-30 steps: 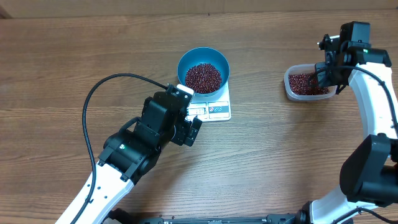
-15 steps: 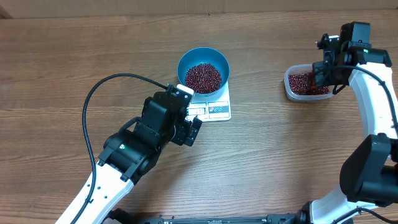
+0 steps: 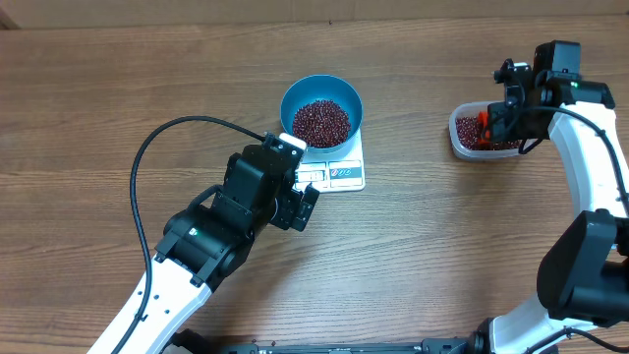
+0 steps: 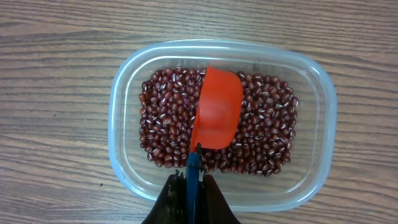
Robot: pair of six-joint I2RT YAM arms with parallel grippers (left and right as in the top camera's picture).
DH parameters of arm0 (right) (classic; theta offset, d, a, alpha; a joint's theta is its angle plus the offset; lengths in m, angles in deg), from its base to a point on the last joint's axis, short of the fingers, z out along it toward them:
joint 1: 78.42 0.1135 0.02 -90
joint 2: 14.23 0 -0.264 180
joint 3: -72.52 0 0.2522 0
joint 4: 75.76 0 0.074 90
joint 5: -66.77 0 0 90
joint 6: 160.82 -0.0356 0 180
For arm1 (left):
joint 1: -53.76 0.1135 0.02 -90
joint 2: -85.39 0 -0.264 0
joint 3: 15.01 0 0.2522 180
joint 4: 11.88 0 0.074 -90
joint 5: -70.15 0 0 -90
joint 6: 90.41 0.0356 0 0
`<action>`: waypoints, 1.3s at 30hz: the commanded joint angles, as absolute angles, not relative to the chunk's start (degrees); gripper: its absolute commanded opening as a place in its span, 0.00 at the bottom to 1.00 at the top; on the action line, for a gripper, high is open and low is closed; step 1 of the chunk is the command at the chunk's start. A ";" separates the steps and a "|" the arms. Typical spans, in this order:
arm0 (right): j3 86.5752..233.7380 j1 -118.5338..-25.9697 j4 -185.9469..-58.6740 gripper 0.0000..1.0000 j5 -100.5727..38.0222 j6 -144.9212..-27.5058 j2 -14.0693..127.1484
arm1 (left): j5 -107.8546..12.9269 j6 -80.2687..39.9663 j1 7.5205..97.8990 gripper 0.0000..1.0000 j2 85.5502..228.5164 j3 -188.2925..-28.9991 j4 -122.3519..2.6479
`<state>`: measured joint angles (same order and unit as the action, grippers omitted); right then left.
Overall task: Scoop item into bowl and weigh 150g on scale
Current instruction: 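Drag the red scoop through the beans in the tub to fill it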
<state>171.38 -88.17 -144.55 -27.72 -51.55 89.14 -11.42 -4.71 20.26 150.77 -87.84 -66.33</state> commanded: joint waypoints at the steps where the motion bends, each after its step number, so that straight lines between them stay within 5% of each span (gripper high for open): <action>1: 170.59 -88.15 -144.53 0.04 -30.26 -51.64 89.42 | -10.88 -4.91 20.42 1.00 151.01 -87.79 -66.20; 39: 170.59 -90.71 -147.04 0.04 -47.44 -48.44 89.42 | -10.88 -4.91 20.42 0.99 151.01 -87.79 -66.20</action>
<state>171.05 -89.68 -147.22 -41.23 -48.49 89.14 -11.42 -4.71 20.26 150.77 -87.84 -66.33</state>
